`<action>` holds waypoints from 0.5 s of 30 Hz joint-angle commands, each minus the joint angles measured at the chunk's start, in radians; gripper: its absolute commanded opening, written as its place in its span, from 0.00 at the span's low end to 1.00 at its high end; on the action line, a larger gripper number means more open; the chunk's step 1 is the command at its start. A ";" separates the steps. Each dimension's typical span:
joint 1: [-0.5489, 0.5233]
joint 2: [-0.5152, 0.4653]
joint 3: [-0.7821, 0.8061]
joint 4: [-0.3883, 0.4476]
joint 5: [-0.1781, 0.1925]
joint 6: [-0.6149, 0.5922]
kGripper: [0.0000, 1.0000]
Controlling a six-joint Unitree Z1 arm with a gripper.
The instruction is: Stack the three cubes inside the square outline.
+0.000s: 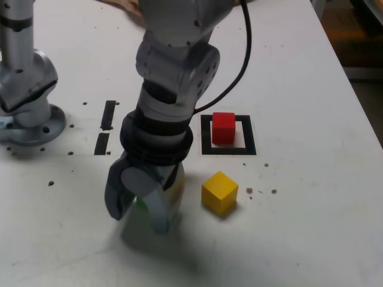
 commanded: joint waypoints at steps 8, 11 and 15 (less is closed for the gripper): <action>-0.002 -0.003 0.022 -0.010 -0.014 0.002 0.48; -0.002 -0.005 0.026 0.006 -0.014 0.001 0.48; -0.002 -0.010 0.052 0.012 -0.035 0.001 0.48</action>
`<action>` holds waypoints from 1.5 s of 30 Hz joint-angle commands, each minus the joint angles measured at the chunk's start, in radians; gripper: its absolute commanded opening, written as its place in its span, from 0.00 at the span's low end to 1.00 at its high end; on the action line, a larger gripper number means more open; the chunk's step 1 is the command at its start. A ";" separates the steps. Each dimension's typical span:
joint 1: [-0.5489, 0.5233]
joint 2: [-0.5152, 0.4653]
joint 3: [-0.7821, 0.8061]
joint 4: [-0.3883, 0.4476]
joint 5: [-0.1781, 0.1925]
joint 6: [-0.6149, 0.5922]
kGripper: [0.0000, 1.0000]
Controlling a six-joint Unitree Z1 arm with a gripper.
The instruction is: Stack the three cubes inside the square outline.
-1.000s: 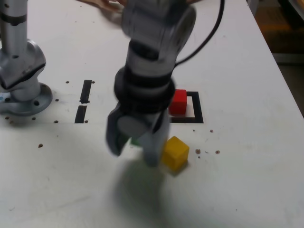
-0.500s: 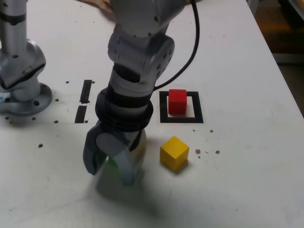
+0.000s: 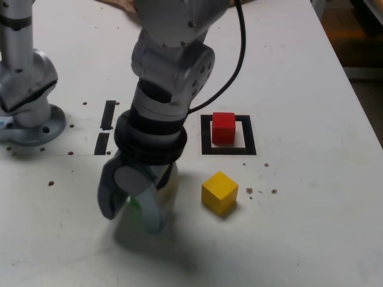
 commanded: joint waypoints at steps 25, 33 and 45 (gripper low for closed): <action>-0.025 -0.089 -0.272 0.278 0.257 -0.094 1.00; -0.035 -0.069 -0.361 0.267 0.328 0.010 0.99; -0.035 -0.010 -0.292 0.223 0.374 0.311 0.96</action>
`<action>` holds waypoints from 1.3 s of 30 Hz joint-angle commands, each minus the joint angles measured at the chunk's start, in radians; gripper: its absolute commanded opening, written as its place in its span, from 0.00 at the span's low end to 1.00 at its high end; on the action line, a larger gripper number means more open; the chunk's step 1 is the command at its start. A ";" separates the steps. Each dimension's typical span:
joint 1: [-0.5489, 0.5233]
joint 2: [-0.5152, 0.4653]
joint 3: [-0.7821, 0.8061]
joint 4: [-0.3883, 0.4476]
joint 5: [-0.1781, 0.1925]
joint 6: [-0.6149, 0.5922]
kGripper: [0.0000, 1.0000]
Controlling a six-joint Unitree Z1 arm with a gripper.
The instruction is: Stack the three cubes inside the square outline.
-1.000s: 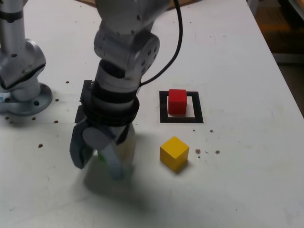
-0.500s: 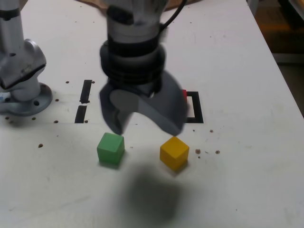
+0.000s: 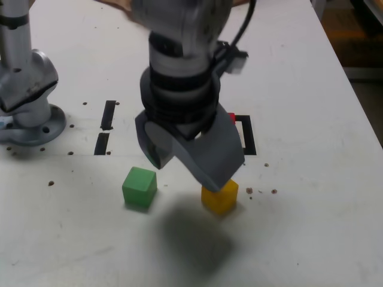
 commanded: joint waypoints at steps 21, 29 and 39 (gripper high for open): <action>0.016 0.185 -0.024 -0.150 0.034 0.134 0.90; 0.044 0.210 -0.035 -0.165 0.014 0.054 0.40; 0.047 0.212 -0.029 -0.216 0.006 0.024 0.05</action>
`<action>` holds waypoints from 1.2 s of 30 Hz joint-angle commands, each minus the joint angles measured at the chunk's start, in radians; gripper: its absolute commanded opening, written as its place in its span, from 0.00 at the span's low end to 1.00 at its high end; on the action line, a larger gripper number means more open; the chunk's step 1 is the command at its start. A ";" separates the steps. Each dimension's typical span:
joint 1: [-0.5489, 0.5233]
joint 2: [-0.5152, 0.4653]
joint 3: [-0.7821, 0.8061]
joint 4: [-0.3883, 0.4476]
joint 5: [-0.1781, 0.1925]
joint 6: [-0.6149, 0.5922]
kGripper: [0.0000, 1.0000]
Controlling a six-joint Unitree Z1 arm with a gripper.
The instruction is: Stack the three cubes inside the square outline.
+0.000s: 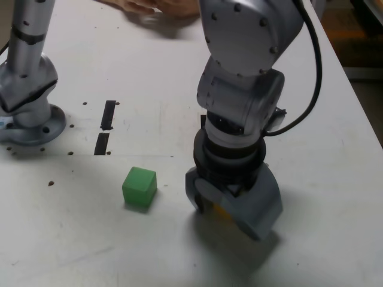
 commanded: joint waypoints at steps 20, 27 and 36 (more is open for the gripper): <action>0.001 -0.024 0.023 0.043 0.020 -0.067 0.03; -0.001 -0.140 -0.023 0.205 0.067 -0.153 0.03; 0.050 -0.262 -0.128 0.310 0.111 -0.204 0.03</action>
